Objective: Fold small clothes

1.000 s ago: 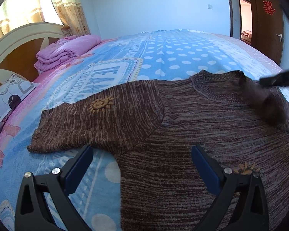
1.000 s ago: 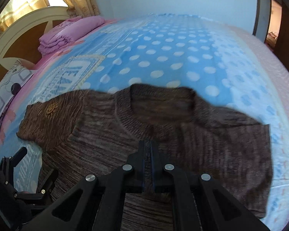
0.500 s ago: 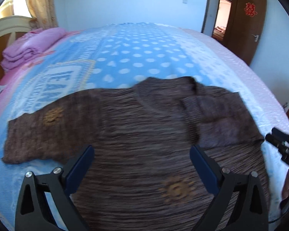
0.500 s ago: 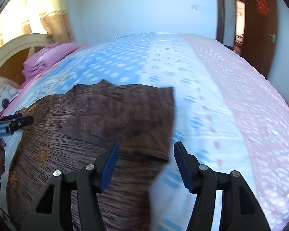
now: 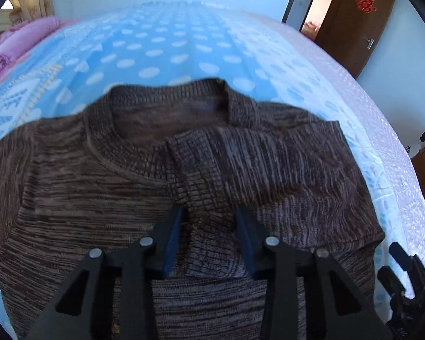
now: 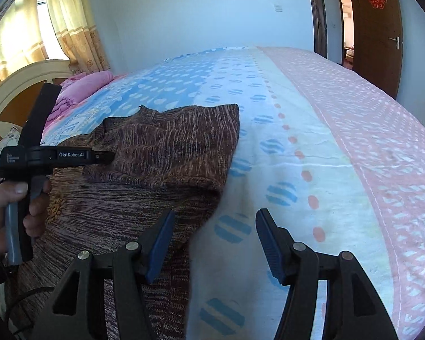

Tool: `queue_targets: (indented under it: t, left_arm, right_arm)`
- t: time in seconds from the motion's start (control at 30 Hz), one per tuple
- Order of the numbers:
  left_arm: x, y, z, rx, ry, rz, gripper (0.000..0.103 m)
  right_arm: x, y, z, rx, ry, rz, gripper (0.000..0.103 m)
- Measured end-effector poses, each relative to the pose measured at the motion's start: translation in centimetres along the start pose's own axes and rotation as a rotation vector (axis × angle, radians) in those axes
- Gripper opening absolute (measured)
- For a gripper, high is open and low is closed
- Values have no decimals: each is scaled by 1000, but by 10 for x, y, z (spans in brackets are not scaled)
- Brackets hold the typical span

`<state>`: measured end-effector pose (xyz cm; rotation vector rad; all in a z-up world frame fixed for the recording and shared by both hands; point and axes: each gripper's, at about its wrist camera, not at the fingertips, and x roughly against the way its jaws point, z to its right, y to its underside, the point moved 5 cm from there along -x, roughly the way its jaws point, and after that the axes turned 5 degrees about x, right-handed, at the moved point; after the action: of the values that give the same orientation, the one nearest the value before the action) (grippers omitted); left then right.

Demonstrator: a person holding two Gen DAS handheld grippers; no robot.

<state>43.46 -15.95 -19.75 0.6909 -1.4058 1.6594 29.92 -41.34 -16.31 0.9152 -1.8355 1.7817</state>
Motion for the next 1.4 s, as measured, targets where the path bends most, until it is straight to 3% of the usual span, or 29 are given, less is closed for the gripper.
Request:
queue_targets:
  t: [0.03,0.23,0.3,0.37,0.43,0.5,0.53,0.63,0.83,0.93,0.97,1.03,1.13,1.27,1.37,1.4]
  left_arm:
    - [3,2,2,-5,17,1,14]
    - [40,11,-9,1,-1,60,14]
    - [37,15,-12,-14,-36,45,24]
    - [30,14,-23,15,-119,61,58]
    - [28,11,-32,51,-107,82,61]
    - [19,11,-31,47,-11,34,32]
    - [11,7,-27,37,29,24,13]
    - [17,5,-24,21,50,26,7]
    - [33,3,-35,-35,-52,84,9]
    - [31,4,-47,-8,-107,84,22]
    - [29,4,-52,8,-151,79,40]
    - [29,4,-59,19,-202,86,66]
    - [41,11,-69,-12,-273,107,68]
    - [64,30,-72,-86,-314,146,68]
    - [72,39,-80,-91,-316,143,68]
    - [74,42,-82,-84,-309,140,68]
  right_arm:
    - [1,0,1,-1,0,3,60]
    - [0,2,3,-31,-4,6,61]
    - [-2,2,0,-24,-2,3,61]
    - [-3,3,-2,-23,0,2,61]
    - [-2,4,-4,-25,0,6,61]
    - [-2,4,-4,-22,3,8,61]
    - [-3,5,-3,-25,3,6,61]
    - [-4,6,1,-42,5,4,62]
    - [-8,8,-3,-24,4,-14,63]
    - [-9,9,-7,-3,14,-21,64]
    - [-9,9,-7,4,18,-26,64]
    - [-9,11,-10,15,26,-33,64]
    - [-3,8,-14,36,44,-22,64]
    - [16,-14,-38,137,59,40,64]
    - [16,-38,-74,203,-24,37,62]
    - [11,-45,-85,202,-65,22,54]
